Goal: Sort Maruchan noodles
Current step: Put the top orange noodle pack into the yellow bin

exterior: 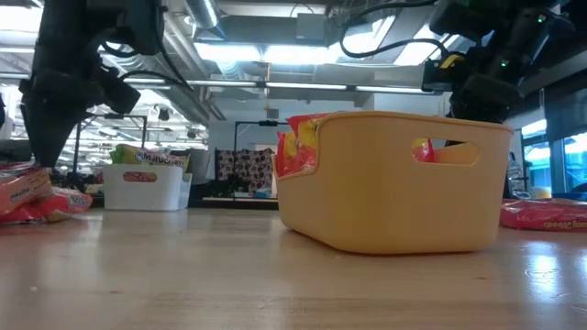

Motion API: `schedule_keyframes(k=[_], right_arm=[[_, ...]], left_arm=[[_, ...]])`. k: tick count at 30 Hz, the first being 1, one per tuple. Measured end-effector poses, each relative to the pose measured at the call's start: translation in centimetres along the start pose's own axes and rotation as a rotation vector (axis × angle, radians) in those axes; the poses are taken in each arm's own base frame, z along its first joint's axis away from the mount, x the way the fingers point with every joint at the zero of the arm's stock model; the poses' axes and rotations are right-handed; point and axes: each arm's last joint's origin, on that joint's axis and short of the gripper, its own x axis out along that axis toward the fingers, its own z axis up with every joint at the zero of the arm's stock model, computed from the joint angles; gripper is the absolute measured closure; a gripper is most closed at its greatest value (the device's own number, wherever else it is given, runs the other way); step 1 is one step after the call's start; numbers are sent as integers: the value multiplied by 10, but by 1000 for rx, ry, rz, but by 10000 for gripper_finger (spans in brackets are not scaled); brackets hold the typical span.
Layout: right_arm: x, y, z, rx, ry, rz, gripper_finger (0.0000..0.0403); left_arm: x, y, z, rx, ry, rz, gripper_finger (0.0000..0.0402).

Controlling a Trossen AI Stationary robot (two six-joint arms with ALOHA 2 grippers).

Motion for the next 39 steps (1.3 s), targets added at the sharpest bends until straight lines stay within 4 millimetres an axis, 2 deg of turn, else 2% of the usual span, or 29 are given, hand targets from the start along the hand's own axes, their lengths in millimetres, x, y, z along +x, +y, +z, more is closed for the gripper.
schedule_keyframes(k=[7,16,20,27,33,39], right_arm=[[0,0,0,-1,0,-1,265],[0,0,0,-11,-1,-1,265],[0,0,0,-16,-1,-1,265],[0,0,0,-15,-3,-1,265],[0,0,0,-15,-3,1,265],[0,0,1,-17,-12,-14,265]], left_arm=[[-2,-17,2,40,27,-212,232],[-7,-39,-6,136,43,-413,232],[-8,-32,-9,119,24,-302,232],[-15,-4,-8,4,-88,77,232],[15,2,-14,72,55,40,232],[31,-1,-9,138,-3,-47,232]])
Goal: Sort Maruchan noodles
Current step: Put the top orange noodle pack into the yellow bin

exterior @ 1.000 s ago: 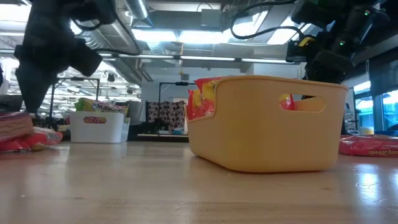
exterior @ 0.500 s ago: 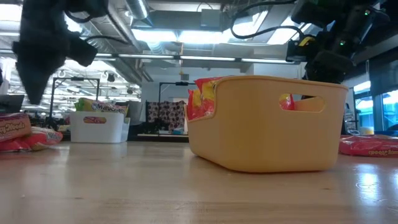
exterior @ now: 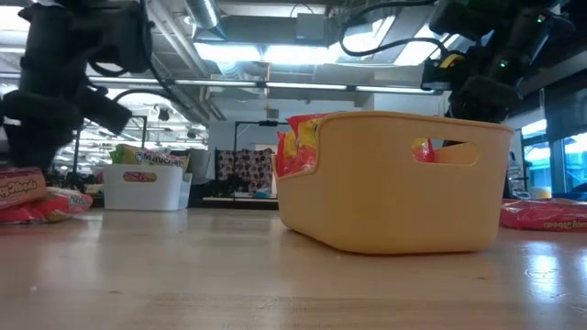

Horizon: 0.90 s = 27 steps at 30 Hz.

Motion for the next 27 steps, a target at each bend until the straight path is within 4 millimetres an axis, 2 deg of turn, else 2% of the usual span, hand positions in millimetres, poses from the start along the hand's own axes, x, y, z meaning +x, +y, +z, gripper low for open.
schedule_keyframes(k=[10,27], right_arm=[[0,1,1,4,-15,5,265],[-1,4,12,-32,-127,42,265]], left_arm=[[9,-6,17,125,-194,-96,232],[23,-23,43,357,-682,-287,232]])
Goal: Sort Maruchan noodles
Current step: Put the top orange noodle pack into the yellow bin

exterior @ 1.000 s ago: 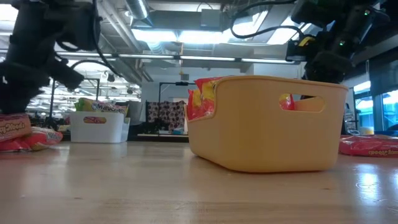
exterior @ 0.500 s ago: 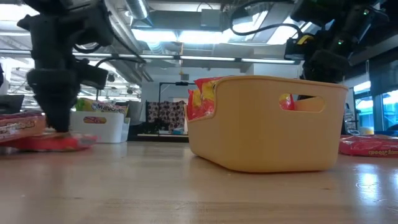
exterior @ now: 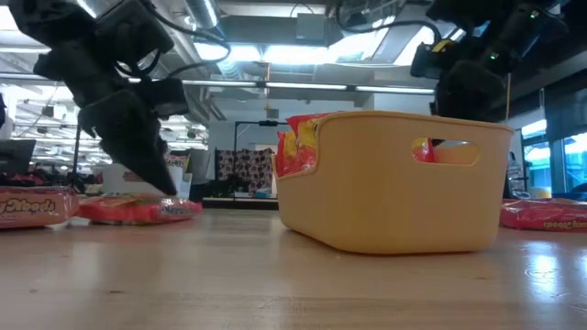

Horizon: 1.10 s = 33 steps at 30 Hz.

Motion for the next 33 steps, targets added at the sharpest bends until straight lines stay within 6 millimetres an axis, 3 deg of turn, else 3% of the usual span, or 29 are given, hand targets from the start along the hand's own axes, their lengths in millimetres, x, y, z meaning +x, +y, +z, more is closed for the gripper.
schedule_keyframes(k=[8,16,21,26,33], right_arm=[[-1,4,15,-36,-155,36,265],[-5,9,31,-57,-311,143,257],[2,15,39,-89,-381,190,194],[19,22,44,-107,-422,220,115],[41,32,58,-174,-475,225,65]], left_arm=[[18,-6,10,22,-88,-22,232],[-1,-13,39,-34,-221,-28,225],[-14,-10,43,-171,-170,-34,188],[-25,-1,32,-266,-16,-61,166],[-51,10,11,-345,78,141,169]])
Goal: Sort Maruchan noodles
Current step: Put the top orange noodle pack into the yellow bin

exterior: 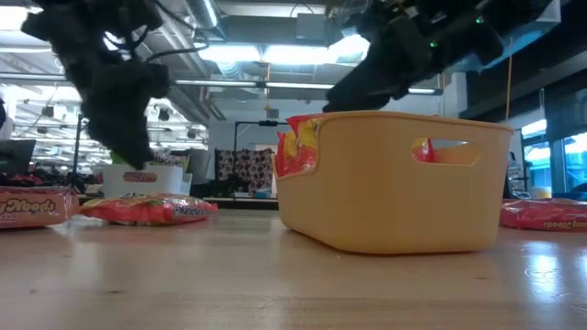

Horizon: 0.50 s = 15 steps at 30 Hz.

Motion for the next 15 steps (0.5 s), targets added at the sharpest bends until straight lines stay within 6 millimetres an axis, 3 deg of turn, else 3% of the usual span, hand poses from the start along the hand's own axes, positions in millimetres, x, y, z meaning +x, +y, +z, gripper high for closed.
schedule_keyframes(k=[3,7,15], right_arm=[[16,2,8,-28,16,4,64],[37,4,18,-62,62,10,69],[79,7,32,-128,112,15,70]], left_arm=[[-8,8,-6,-54,6,78,170],[-11,11,-15,-144,27,45,170],[13,29,-44,-267,77,54,170]])
